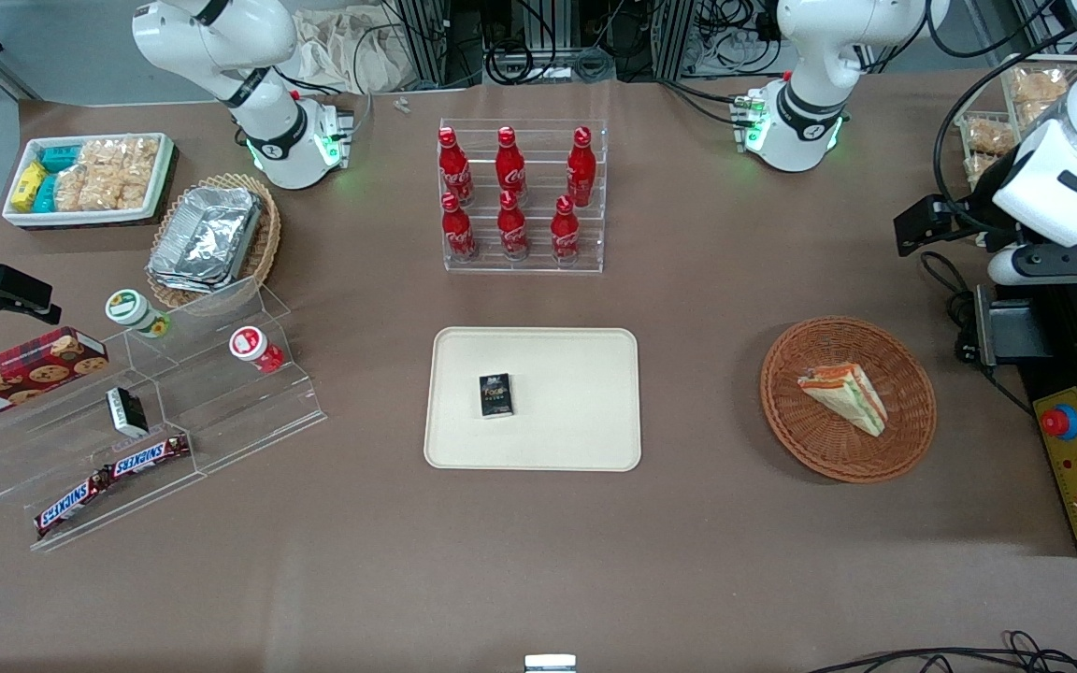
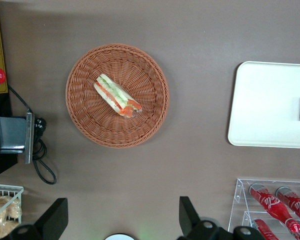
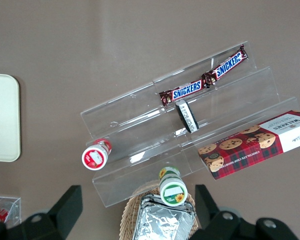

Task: Place sandwich from basket to tray
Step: 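Move the left gripper over the wicker basket above the sandwich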

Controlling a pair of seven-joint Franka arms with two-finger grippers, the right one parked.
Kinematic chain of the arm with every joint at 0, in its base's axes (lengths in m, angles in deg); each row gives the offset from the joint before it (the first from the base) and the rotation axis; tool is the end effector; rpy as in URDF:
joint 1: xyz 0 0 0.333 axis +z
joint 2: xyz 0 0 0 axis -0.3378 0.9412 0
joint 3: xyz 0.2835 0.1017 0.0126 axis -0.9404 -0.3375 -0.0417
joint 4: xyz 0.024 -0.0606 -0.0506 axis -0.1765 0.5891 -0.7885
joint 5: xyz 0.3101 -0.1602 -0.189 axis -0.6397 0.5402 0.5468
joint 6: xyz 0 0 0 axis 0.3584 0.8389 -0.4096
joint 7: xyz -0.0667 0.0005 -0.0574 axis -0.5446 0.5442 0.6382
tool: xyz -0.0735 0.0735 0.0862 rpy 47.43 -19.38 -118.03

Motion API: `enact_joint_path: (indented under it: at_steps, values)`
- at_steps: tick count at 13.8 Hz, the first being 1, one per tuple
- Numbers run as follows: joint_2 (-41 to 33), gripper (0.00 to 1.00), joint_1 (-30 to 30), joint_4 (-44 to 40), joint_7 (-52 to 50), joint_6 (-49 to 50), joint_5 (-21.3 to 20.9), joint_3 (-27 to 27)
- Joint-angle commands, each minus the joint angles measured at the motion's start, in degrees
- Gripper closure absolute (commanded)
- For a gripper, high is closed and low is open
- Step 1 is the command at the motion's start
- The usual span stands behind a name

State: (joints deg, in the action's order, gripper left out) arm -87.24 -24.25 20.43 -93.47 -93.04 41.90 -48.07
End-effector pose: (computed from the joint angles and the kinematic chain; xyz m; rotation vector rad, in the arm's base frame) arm 0.5455 -0.0842 0.5957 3.1315 0.0404 -0.0570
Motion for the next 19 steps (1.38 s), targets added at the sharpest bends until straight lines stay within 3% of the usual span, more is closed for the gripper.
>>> enact_joint_path:
  at_steps: [1,9,12,19]
  values:
    - [0.6,0.0,-0.5,-1.12,0.15,1.96,-0.13,-0.62]
    - [1.04,0.0,-0.33,-0.85,-3.81,2.06,2.59,-0.88]
    - [1.21,0.0,-0.33,-0.23,-11.7,1.18,2.24,-0.97]
    - [0.6,0.0,1.78,6.97,-15.49,-4.96,1.89,-1.32]
